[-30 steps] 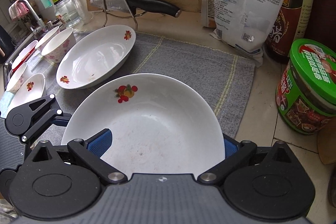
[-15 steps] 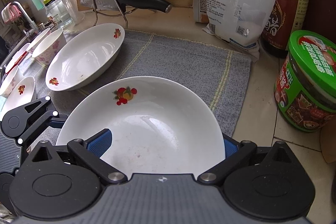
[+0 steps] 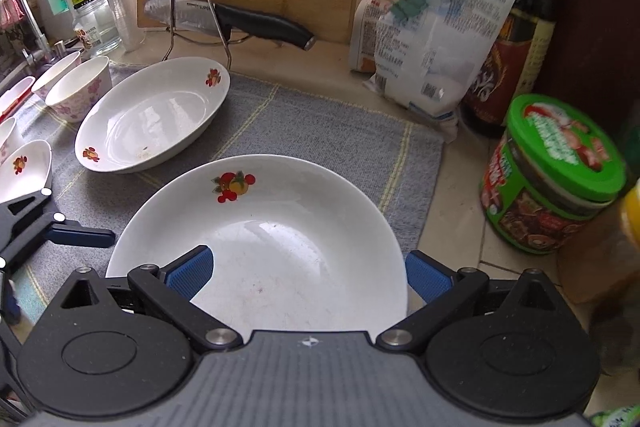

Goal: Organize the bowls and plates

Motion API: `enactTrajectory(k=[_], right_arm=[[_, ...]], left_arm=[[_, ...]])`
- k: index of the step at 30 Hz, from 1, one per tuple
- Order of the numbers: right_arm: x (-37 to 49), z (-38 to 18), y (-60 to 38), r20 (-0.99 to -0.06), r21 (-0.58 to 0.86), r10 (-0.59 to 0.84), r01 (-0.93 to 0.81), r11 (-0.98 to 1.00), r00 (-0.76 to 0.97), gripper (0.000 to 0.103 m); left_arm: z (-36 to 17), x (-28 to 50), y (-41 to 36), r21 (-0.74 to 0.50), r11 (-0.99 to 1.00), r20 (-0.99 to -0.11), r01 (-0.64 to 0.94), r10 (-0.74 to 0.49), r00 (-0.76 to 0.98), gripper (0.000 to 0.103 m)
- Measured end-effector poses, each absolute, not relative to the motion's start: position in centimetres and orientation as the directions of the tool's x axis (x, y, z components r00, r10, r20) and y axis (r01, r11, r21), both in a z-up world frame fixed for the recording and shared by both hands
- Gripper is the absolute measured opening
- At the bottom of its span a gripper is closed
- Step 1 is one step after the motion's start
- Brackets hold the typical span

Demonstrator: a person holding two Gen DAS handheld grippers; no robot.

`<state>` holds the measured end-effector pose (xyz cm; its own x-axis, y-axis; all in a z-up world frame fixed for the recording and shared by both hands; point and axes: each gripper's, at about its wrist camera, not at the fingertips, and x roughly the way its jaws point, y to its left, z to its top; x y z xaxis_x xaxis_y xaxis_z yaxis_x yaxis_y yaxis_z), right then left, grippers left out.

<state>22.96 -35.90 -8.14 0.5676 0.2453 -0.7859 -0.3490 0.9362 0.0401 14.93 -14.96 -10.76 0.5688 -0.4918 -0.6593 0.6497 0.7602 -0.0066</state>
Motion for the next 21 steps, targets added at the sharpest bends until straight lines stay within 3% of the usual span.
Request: enactTrajectory(k=[7, 21], right_arm=[[19.5, -6.6, -34.0, -0.753, 0.043, 0.247, -0.329, 0.943, 0.61, 0.103], [12.6, -5.2, -27.4, -0.728, 0.027, 0.212, -0.281, 0.959, 0.652, 0.103]], left_arm=[[-9.8, 13.3, -13.2, -0.069, 0.772, -0.699, 0.632, -0.489, 0.521, 0.102], [-6.5, 7.7, -6.0, -0.033, 0.811, -0.646, 0.584, -0.462, 0.607, 0.102]])
